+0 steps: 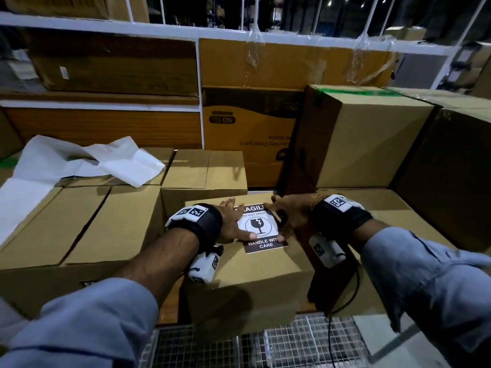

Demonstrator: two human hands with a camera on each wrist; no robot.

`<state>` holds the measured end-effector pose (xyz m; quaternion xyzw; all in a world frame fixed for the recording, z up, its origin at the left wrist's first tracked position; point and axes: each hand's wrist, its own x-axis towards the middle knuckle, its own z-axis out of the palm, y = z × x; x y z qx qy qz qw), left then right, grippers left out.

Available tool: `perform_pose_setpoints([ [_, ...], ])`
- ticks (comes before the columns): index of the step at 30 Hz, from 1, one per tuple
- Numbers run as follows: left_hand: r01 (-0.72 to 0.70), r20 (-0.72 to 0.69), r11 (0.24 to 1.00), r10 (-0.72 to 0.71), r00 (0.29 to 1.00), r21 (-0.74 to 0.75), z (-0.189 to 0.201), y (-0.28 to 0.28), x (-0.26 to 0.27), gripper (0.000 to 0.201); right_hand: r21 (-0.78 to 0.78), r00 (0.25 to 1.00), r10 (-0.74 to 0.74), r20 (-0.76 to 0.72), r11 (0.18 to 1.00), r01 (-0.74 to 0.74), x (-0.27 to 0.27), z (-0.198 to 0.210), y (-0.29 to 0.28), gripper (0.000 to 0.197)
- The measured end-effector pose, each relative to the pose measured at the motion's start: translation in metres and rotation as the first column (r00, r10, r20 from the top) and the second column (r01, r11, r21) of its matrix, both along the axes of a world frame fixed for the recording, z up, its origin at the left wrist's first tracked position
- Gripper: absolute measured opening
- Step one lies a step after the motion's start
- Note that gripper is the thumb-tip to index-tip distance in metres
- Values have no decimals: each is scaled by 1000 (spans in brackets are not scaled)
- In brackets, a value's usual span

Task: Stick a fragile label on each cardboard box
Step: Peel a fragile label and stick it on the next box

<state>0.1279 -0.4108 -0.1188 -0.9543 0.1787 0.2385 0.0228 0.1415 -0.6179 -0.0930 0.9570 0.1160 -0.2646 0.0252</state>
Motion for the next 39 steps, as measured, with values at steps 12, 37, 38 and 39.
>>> perform_pose_setpoints([
  [12, -10, 51, 1000, 9, 999, 25, -11, 0, 13, 74, -83, 983, 133, 126, 989, -123, -20, -14, 21, 78],
  [37, -40, 194, 997, 26, 981, 68, -21, -8, 21, 70, 82, 967, -35, 253, 996, 15, -133, -10, 1, 50],
  [38, -45, 179, 997, 34, 983, 55, -21, -8, 19, 73, 95, 967, -53, 251, 995, 30, -137, -8, 1, 47],
  [39, -46, 163, 998, 40, 986, 39, -20, -9, 17, 76, 116, 966, -72, 248, 992, 44, -138, -8, 1, 46],
])
